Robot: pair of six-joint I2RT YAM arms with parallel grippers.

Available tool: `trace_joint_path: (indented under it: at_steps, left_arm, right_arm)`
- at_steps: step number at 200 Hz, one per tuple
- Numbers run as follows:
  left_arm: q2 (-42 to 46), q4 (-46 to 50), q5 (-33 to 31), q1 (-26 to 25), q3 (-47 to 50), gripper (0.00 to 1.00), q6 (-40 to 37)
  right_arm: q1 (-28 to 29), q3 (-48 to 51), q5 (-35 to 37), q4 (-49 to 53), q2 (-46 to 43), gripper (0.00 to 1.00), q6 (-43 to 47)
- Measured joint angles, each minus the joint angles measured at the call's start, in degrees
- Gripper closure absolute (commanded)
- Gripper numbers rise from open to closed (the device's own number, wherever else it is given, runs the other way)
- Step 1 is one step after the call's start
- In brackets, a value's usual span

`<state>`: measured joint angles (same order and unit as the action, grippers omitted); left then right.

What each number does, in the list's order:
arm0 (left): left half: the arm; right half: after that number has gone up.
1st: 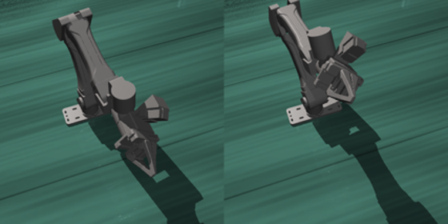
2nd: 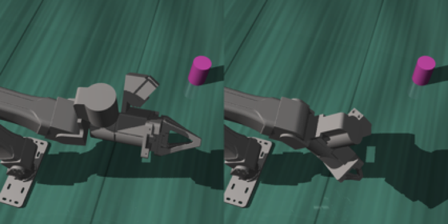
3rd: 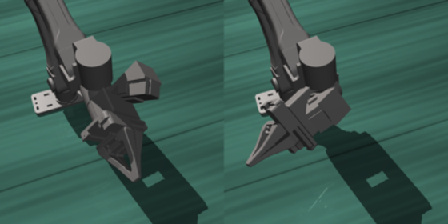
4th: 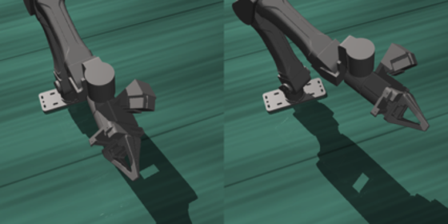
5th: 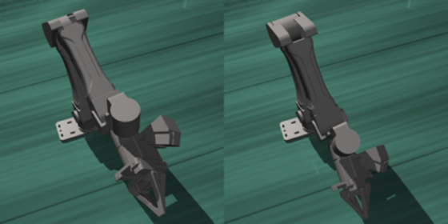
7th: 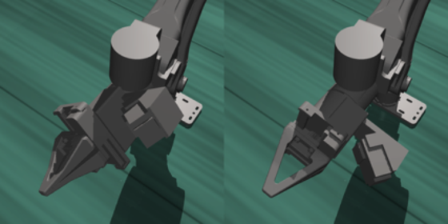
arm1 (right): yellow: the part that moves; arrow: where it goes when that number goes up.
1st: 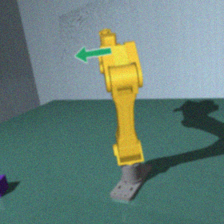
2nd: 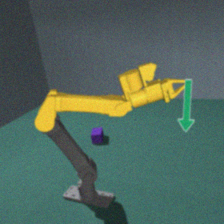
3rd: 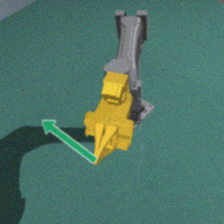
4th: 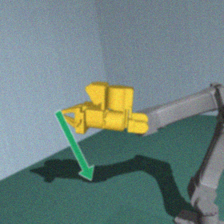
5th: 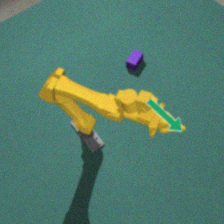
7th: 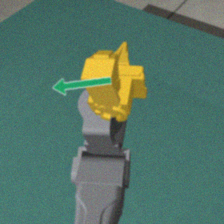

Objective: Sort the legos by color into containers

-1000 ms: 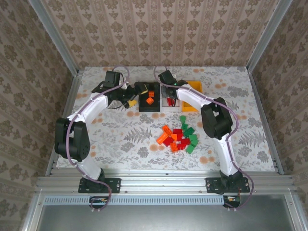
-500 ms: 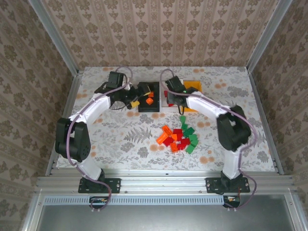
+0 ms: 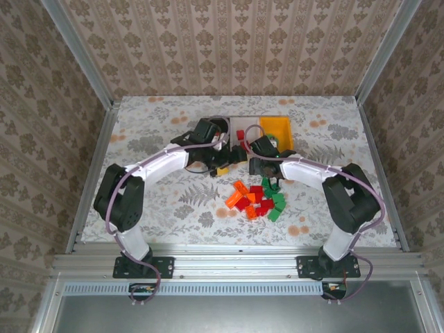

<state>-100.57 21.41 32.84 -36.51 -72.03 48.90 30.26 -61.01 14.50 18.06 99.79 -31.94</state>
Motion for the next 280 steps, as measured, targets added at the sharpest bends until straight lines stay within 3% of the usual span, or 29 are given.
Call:
trace_joint_path:
  at_steps: [61,118,184,226,280]
  left_arm:
    - [0.0,0.2,-2.5,6.2,1.6,0.05,2.0]
    - [0.0,0.0,-2.6,6.5,1.6,0.05,2.6]
    - [0.0,-0.1,-2.2,7.9,1.6,0.05,3.1]
    - [0.0,-0.5,-1.6,8.0,1.6,0.05,3.5]
    - [0.0,0.8,-1.2,5.1,0.3,0.05,2.2]
  right_arm:
    - [0.0,-1.3,0.3,-1.7,7.0,0.47,-2.3]
    - [0.0,-0.7,1.6,-4.2,7.0,0.61,-2.6]
    - [2.8,2.0,3.0,-7.6,4.4,0.63,0.1]
    - [3.4,2.1,4.7,-6.8,-2.1,0.62,1.8]
    - [-5.6,-8.4,5.1,-3.2,-2.8,0.62,6.4]
